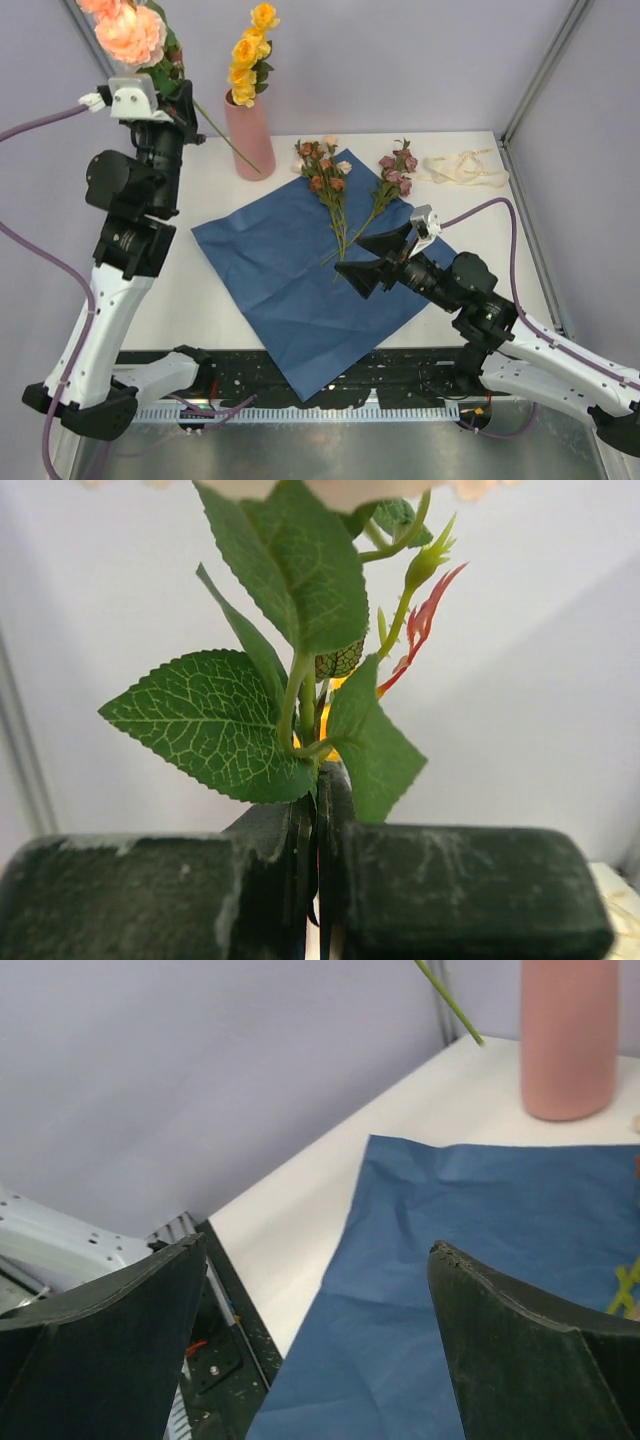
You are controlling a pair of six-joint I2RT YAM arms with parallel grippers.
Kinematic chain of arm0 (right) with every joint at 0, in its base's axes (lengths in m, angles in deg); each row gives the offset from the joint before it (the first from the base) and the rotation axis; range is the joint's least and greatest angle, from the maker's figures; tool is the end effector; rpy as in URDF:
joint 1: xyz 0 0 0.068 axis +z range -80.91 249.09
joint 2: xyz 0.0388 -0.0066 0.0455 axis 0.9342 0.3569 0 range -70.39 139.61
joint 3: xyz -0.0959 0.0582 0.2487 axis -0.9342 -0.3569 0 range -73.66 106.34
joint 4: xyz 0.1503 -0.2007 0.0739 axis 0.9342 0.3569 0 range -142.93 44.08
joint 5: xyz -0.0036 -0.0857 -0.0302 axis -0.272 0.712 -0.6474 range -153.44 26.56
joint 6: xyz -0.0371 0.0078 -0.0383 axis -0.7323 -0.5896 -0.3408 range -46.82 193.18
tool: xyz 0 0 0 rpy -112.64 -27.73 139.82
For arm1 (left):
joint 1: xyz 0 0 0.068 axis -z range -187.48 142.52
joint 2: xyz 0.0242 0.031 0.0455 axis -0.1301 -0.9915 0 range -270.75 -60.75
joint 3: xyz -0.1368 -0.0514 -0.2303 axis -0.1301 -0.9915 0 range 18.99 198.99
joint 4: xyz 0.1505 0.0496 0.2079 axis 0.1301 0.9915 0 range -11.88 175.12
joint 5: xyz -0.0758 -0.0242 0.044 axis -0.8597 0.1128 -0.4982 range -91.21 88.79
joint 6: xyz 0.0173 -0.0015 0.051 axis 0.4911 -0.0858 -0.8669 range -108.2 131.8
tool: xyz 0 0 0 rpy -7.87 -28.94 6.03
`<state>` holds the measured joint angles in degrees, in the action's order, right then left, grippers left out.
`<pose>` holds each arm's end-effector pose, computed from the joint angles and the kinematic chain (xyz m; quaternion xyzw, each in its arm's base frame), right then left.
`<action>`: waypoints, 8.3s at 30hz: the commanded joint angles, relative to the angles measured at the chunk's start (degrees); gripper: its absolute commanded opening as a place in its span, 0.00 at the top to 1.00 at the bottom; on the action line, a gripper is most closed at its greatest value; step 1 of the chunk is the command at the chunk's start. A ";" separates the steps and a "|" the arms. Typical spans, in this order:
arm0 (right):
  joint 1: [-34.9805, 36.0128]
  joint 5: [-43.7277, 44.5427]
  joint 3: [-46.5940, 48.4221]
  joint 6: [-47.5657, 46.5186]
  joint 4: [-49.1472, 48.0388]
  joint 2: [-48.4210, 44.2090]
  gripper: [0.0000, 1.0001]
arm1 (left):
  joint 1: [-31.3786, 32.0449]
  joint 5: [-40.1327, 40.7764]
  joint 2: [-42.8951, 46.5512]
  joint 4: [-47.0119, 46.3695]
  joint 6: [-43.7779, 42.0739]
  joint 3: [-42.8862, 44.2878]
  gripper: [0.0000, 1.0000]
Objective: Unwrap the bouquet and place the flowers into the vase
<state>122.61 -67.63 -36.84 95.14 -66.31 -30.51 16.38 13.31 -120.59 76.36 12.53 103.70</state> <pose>0.1009 0.1406 0.3493 -0.2011 0.6085 0.4881 0.5925 0.1694 -0.0651 0.5478 -0.0010 0.5320 -0.1149 0.8389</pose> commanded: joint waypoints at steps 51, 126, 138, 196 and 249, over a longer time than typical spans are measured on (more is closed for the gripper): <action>0.10 7.17 4.05 -3.32 3.28 7.76 0.05 | -13.57 0.15 -47.92 -1.94 -1.08 38.88 1.00; -26.97 18.77 30.85 15.91 17.87 62.07 0.45 | -4.87 -33.51 24.15 24.35 12.01 -38.83 0.01; -28.56 23.79 35.42 23.31 22.26 68.05 0.46 | -4.87 -33.33 23.97 24.35 12.01 -39.09 0.00; -13.97 35.67 33.79 -15.45 14.56 41.45 0.94 | -4.87 -37.28 24.06 21.80 13.41 -38.48 0.02; -2.63 -11.38 5.47 3.98 -18.88 16.92 0.05 | 2.25 -41.37 8.15 -12.12 25.49 -29.43 1.00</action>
<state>119.88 -85.27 -28.07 100.41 -85.11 -6.66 18.43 -41.72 -114.16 62.19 49.66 70.04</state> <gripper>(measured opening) 0.899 0.053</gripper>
